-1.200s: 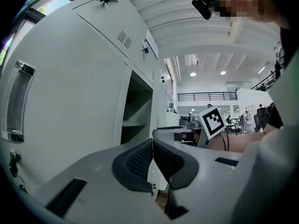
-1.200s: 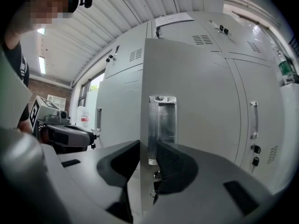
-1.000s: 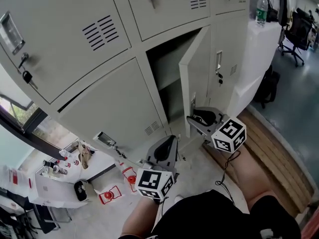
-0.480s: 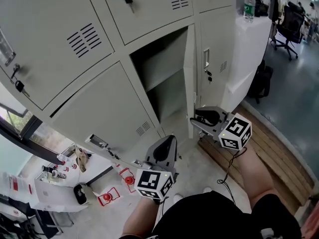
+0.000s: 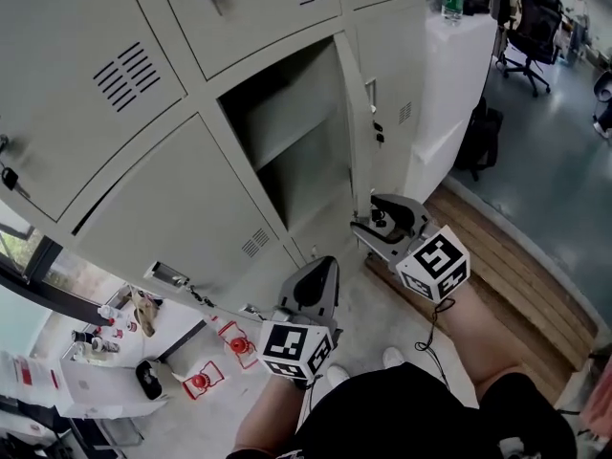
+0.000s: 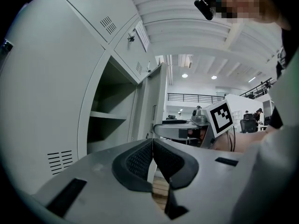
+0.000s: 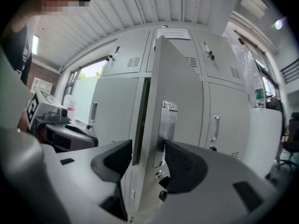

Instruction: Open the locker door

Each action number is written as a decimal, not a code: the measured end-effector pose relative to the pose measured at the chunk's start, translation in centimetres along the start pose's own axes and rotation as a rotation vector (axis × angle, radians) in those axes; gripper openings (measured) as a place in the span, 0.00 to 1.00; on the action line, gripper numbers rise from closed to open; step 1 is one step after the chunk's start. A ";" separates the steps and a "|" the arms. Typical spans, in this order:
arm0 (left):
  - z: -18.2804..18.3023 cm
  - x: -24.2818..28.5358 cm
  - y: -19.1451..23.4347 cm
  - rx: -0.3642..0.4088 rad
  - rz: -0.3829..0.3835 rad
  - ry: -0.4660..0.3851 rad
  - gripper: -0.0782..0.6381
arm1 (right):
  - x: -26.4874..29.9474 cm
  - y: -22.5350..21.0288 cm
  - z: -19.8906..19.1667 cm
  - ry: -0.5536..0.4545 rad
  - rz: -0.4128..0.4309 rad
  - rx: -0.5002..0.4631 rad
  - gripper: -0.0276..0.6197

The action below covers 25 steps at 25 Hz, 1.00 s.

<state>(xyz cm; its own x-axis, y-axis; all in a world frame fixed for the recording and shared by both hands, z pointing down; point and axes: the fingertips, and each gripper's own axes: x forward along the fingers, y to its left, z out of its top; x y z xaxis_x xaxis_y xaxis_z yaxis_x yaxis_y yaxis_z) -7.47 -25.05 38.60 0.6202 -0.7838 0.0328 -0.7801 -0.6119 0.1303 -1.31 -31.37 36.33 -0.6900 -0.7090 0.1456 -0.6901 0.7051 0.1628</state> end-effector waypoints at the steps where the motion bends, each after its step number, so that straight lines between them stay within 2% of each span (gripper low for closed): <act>1: -0.1 -0.1 -0.2 -0.002 -0.008 0.001 0.13 | 0.1 0.1 -0.1 0.005 -0.042 -0.004 0.46; 5: 0.1 -0.6 -0.7 0.001 -0.026 -0.005 0.13 | 0.0 -0.7 -0.1 0.007 -0.190 -0.004 0.46; 7: 0.3 -1.0 -0.7 0.004 -0.029 -0.009 0.13 | -0.2 -1.2 -0.1 0.011 -0.228 0.009 0.43; 10: 0.4 -1.5 -0.7 0.003 -0.032 -0.010 0.13 | -0.6 -1.3 -0.2 0.023 -0.252 0.024 0.36; 25: 0.5 -1.0 -1.9 0.013 -0.062 -0.005 0.13 | -4.0 -4.4 -1.3 0.036 -0.346 0.086 0.31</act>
<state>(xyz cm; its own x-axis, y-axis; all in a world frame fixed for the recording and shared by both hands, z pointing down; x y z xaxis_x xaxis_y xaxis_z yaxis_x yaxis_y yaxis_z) -6.63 -23.18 37.84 0.6668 -0.7450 0.0203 -0.7414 -0.6603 0.1191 4.82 -31.67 36.29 -0.4049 -0.9050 0.1309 -0.8985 0.4203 0.1265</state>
